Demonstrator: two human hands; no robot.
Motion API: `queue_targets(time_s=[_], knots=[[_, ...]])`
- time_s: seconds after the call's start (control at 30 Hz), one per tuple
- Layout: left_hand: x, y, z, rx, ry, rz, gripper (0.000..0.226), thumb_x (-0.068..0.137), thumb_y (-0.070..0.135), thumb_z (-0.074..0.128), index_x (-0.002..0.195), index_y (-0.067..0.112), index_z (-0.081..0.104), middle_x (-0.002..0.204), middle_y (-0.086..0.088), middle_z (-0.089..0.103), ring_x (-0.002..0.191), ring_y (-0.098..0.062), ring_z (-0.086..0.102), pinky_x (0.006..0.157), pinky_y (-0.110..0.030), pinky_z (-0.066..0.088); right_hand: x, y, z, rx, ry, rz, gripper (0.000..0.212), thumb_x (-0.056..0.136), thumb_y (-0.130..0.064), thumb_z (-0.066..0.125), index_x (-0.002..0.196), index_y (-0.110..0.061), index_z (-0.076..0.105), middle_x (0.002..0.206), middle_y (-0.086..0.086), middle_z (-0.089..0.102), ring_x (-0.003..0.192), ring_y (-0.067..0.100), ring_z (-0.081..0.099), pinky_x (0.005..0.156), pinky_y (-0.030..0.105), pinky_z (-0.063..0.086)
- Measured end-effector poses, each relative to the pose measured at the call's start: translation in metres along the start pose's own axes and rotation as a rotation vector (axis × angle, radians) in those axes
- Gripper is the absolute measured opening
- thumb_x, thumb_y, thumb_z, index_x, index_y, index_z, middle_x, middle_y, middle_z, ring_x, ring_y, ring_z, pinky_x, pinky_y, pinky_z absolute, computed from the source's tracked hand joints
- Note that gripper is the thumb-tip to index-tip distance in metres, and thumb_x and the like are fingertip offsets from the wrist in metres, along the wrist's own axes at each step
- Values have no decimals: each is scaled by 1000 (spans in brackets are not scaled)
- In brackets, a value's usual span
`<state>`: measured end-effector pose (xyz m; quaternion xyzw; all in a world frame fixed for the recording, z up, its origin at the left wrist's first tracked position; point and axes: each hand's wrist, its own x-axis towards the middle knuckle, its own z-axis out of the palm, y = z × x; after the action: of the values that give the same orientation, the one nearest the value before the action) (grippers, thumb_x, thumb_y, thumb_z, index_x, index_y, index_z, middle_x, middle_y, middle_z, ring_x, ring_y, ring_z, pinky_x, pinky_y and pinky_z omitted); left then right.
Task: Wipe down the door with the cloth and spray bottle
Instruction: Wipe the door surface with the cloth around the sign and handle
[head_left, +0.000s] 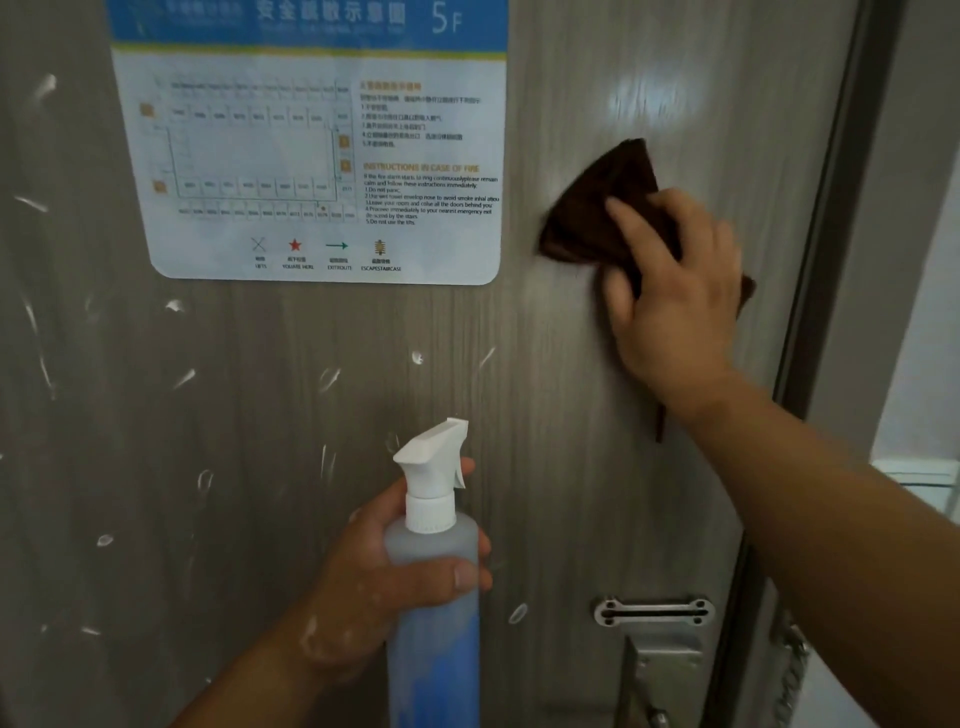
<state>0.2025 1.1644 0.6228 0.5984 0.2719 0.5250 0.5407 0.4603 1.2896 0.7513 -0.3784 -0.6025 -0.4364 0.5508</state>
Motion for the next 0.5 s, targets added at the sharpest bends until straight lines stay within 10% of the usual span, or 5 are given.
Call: queue_targets(time_s=[0.33,0.5], knots=[[-4,0,-6,42,-33,-10,85,48,28,96,125,26,60,92,-25,69,79,-42,66,73,-46,53,-197,-15,-12,48,-374,-535,47,100,-35,49,146,-29,48,137,5,50,103,29,54,82,43,39],[5,13,-3,40,-47,27,83,45,33,96,121,28,63,91,-22,70,77,-38,68,70,-42,55,-69,10,-4,-3,-129,-308,50,95,-30,59,145,-24,54,138,14,52,105,38,55,85,45,40]])
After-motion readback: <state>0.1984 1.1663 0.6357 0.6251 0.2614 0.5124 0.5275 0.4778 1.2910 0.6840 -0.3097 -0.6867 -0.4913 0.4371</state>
